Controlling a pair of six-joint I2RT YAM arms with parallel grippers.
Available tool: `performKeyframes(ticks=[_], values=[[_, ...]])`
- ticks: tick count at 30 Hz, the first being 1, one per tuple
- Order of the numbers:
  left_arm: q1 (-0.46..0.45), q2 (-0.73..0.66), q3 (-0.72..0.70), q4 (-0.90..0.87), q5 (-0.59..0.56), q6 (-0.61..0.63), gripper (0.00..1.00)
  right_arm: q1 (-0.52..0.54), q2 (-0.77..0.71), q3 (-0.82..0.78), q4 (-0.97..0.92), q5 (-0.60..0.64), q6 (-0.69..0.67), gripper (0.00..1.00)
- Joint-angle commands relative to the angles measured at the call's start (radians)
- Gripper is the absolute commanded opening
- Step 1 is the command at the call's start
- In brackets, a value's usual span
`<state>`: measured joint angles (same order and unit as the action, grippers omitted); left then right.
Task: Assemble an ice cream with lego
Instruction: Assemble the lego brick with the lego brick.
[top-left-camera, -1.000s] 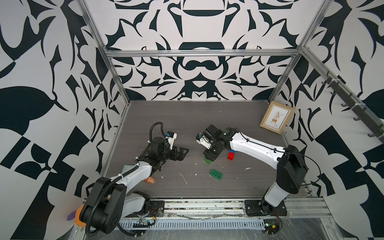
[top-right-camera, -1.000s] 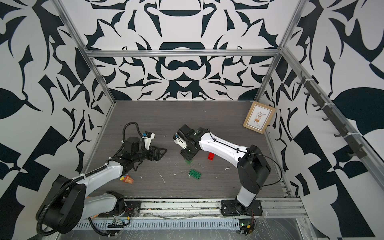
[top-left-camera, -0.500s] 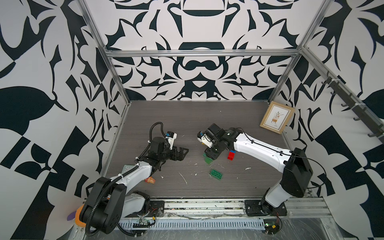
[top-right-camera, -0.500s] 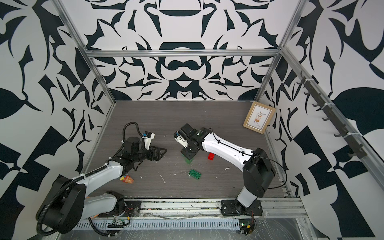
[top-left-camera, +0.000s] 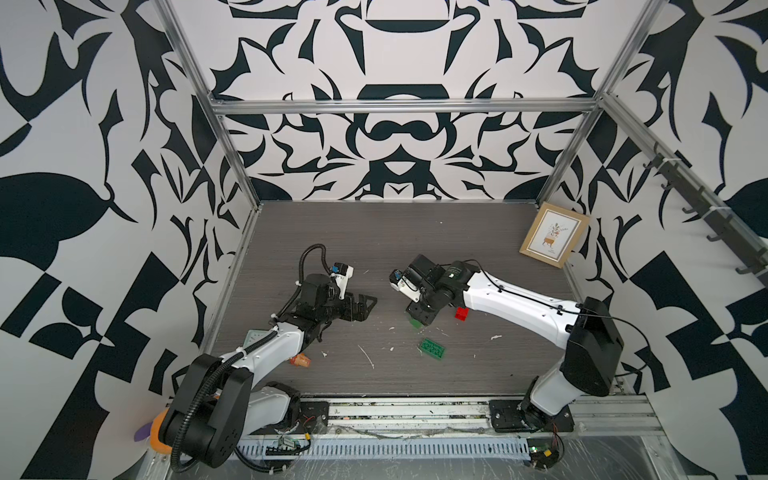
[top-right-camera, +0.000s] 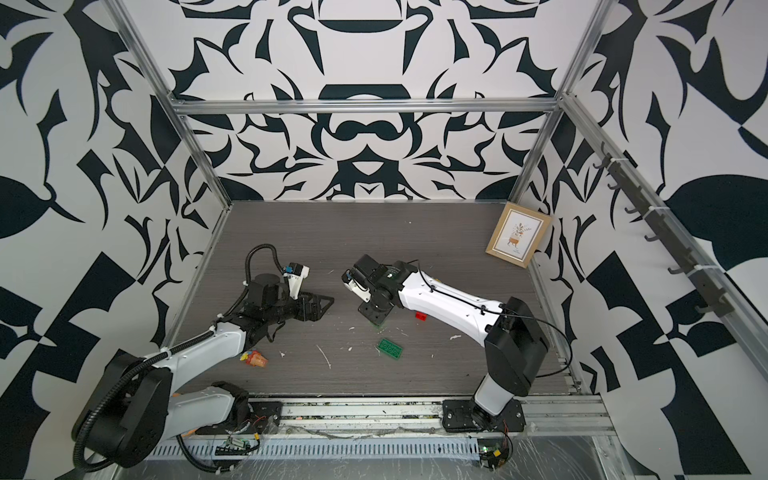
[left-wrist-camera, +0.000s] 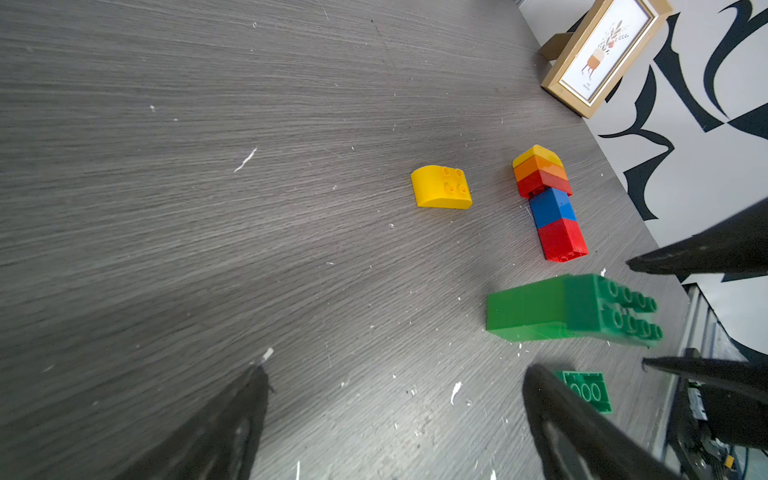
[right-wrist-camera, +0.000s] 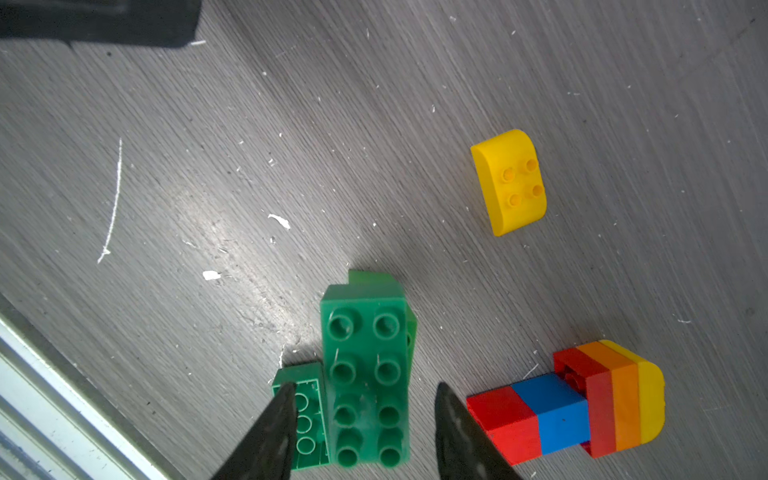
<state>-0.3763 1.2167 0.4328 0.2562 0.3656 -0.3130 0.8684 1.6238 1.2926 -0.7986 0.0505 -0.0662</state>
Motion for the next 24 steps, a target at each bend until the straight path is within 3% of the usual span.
performKeyframes(ticks=[1, 16, 24], values=[[-0.003, -0.011, -0.008, -0.009, -0.001, 0.013, 0.99, 0.007, -0.012, 0.000, -0.005, 0.028, -0.006, 0.51], [-0.003, -0.013, -0.007, -0.009, -0.002, 0.013, 0.99, 0.010, 0.013, -0.007, 0.009, -0.001, 0.005, 0.47], [-0.003, -0.018, -0.009, -0.009, -0.007, 0.013, 0.99, 0.009, 0.017, -0.019, 0.013, 0.012, 0.011, 0.38]])
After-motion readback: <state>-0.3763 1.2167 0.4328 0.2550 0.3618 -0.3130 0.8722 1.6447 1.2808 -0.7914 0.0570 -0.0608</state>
